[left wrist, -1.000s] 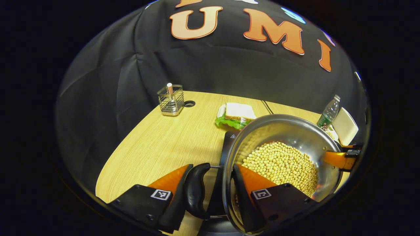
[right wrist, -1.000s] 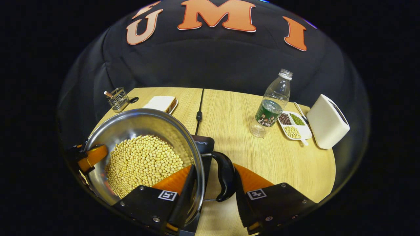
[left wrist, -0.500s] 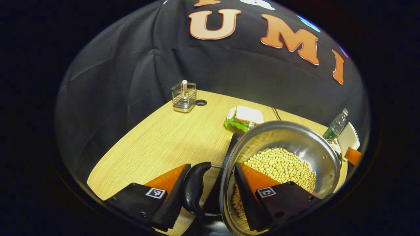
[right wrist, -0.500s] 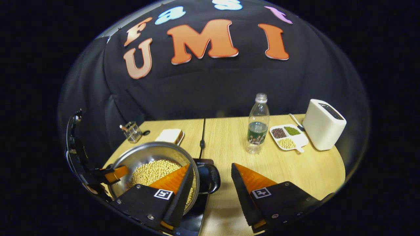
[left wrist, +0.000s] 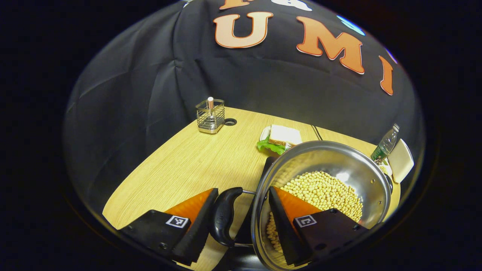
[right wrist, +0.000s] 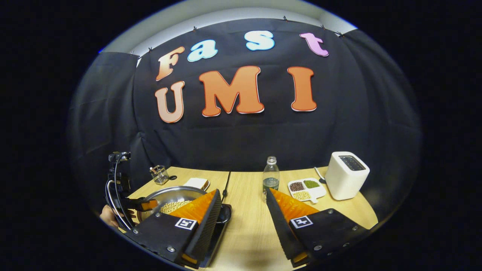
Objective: First push the handle of the pot to place it horizontally, then grasp the pot with both hands and set it on the induction cooktop.
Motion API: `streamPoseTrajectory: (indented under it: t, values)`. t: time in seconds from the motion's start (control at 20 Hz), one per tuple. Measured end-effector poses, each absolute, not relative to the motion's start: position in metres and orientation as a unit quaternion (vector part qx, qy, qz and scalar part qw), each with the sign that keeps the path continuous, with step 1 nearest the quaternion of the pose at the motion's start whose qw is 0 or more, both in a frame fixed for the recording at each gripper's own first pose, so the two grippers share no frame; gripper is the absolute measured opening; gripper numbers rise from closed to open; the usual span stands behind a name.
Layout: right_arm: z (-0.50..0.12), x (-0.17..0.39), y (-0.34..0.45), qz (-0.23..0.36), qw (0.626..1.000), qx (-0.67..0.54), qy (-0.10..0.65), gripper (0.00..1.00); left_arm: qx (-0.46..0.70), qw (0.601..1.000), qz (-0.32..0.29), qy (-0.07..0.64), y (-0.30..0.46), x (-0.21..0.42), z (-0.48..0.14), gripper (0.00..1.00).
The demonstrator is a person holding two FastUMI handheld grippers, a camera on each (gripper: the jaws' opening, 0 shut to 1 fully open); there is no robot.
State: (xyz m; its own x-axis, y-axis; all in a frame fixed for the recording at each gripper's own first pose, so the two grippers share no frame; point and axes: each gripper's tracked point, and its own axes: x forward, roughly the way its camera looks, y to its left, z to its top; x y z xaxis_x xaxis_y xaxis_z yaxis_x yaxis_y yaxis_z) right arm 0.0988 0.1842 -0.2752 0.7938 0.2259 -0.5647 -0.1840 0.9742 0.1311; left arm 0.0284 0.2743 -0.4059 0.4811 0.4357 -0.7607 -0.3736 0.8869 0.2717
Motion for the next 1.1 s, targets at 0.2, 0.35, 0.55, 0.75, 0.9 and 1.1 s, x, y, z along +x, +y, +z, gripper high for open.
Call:
streamPoseTrajectory:
  t: [0.2, 0.35, 0.55, 0.75, 0.9, 1.1]
  values:
    - [-0.25, 0.098, 0.156, 0.096, 0.96, 0.018, 0.263, 0.88, 0.046, 0.861, 0.244, 0.443, 0.277, 0.026, -0.392, 1.0]
    - [-0.235, 0.095, 0.143, 0.094, 0.964, 0.014, 0.247, 0.93, 0.083, 0.87, 0.245, 0.42, 0.279, 0.036, -0.373, 1.0]
    - [-0.229, 0.095, 0.127, 0.085, 0.967, 0.014, 0.238, 0.93, 0.12, 0.888, 0.247, 0.37, 0.273, 0.05, -0.33, 1.0]
    - [-0.198, 0.105, 0.107, 0.063, 0.979, -0.002, 0.196, 0.93, 0.135, 0.931, 0.213, 0.264, 0.232, 0.078, -0.254, 1.0]
    - [-0.162, 0.109, 0.096, 0.049, 0.987, -0.018, 0.15, 0.93, 0.152, 0.955, 0.171, 0.186, 0.191, 0.084, -0.194, 1.0]
    - [-0.121, 0.1, 0.091, 0.042, 0.992, -0.028, 0.113, 0.93, 0.128, 0.974, 0.14, 0.126, 0.144, 0.084, -0.13, 1.0]
